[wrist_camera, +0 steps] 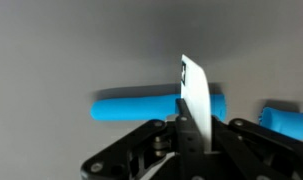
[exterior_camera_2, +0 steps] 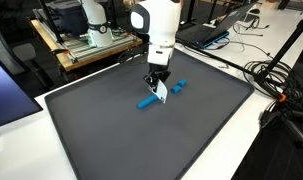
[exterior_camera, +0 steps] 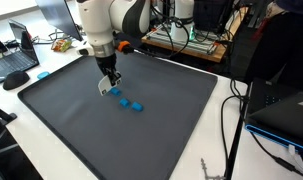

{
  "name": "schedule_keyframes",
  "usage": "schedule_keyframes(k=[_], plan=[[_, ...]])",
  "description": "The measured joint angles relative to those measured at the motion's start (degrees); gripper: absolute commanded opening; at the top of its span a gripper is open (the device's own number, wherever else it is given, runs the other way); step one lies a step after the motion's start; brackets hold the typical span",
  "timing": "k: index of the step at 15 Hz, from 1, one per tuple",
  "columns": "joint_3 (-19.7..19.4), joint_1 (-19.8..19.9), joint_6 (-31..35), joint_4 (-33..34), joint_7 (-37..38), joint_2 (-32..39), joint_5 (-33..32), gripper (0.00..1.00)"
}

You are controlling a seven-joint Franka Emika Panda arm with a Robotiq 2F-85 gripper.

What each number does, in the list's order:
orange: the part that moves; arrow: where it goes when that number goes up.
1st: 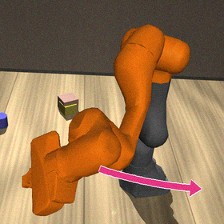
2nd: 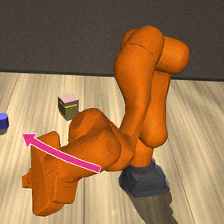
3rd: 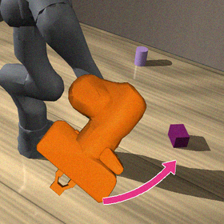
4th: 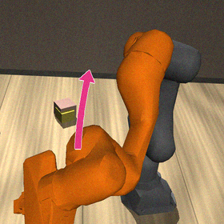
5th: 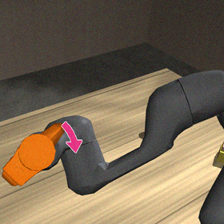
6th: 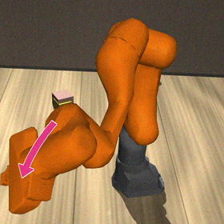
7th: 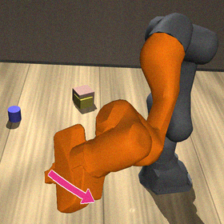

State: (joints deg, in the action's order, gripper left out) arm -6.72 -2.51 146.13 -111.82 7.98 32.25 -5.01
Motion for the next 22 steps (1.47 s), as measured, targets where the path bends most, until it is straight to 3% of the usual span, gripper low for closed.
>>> schedule_keyframes(k=[22], plan=[[3.72,3.64,-2.29,0.96,-6.45,1.41,0.76,0.01]])
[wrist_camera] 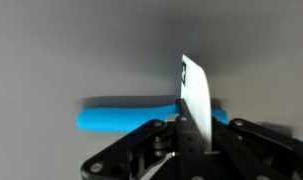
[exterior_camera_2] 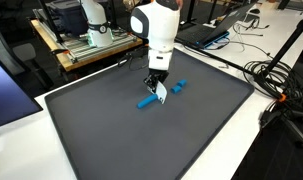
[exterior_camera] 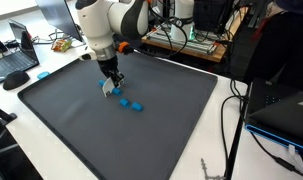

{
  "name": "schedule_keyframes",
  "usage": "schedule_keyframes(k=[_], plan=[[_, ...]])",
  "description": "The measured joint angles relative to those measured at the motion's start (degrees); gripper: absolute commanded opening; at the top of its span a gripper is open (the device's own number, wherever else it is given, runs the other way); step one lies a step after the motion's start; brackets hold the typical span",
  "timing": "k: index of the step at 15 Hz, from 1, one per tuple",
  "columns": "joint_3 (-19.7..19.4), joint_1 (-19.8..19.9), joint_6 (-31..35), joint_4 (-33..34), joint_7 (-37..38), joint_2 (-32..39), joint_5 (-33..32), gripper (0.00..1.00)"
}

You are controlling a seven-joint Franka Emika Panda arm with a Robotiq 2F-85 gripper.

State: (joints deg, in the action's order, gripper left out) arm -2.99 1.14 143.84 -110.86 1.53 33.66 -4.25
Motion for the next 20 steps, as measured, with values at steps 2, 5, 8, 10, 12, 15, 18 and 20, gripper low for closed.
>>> schedule_keyframes(k=[2,5,8,10,12,15,18,20], plan=[[0.27,0.01,0.49,-0.24,0.00,-0.02,0.23,0.01],[0.81,0.00,2.40,-1.14,0.03,-0.25,0.61,0.01],[1.55,-0.01,4.49,-2.17,0.03,-0.58,0.63,0.01],[2.16,-0.01,5.77,-2.74,0.03,-0.80,0.68,0.01],[2.55,-0.10,6.48,-3.05,0.03,-0.95,0.69,0.01],[2.21,-0.48,6.36,-3.05,0.53,-1.04,0.69,0.01],[1.60,-0.39,6.35,-3.29,1.36,-1.38,0.69,0.01],[0.81,-0.23,6.37,-3.93,1.81,-2.31,0.69,0.01]])
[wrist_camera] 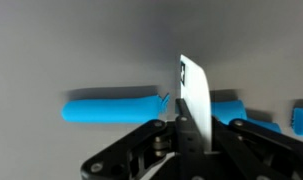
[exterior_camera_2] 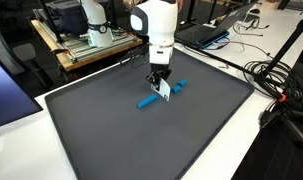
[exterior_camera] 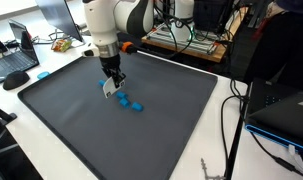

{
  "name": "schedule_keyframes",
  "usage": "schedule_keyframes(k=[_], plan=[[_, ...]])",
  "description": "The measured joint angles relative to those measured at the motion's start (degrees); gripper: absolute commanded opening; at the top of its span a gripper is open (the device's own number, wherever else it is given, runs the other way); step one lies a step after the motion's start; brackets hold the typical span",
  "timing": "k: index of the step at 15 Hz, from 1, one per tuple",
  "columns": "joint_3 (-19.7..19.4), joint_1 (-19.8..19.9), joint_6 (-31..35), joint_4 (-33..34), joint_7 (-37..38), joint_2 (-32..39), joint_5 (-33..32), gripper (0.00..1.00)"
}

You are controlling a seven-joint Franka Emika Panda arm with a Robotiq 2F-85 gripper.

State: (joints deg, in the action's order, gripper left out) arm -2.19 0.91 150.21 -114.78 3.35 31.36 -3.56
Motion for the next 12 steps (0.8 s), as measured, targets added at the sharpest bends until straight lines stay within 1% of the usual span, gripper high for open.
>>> schedule_keyframes(k=[7,12], plan=[[-2.13,1.59,-0.34,-2.83,0.05,-5.60,0.00,0.01],[-3.11,2.21,-2.27,-3.12,0.02,-6.44,0.00,0.01]])
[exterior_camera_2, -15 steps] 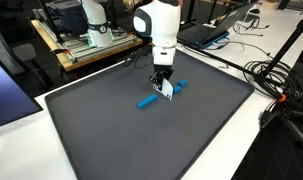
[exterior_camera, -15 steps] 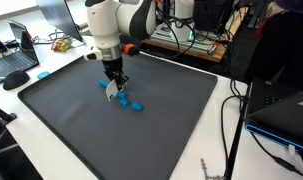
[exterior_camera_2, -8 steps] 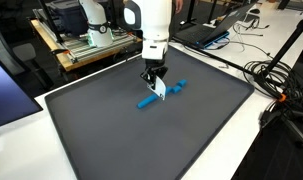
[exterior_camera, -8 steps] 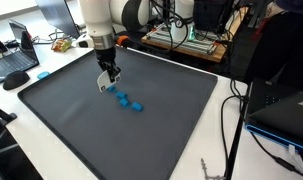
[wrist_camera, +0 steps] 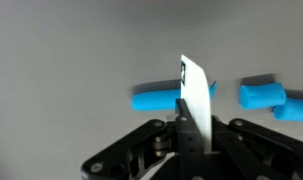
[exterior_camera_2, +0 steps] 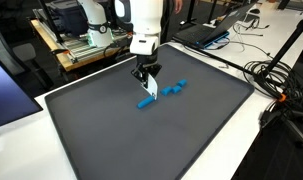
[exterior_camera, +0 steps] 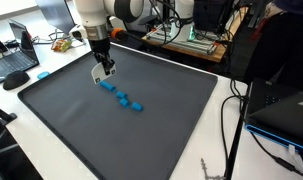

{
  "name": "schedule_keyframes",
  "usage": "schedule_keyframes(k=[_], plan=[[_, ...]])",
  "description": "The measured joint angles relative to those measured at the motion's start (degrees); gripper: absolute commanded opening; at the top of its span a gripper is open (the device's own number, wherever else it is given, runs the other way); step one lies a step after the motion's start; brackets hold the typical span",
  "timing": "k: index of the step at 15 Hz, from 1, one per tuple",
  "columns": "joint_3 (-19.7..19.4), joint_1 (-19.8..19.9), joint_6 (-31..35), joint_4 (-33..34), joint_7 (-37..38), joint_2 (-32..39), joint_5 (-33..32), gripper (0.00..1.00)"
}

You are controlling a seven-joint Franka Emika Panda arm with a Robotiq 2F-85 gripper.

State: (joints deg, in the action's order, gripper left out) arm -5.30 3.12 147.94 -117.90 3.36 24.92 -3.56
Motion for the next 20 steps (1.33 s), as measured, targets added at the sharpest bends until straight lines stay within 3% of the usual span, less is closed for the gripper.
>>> schedule_keyframes(k=[20], plan=[[0.39,0.19,-2.11,3.14,-0.13,5.14,0.00,0.01]])
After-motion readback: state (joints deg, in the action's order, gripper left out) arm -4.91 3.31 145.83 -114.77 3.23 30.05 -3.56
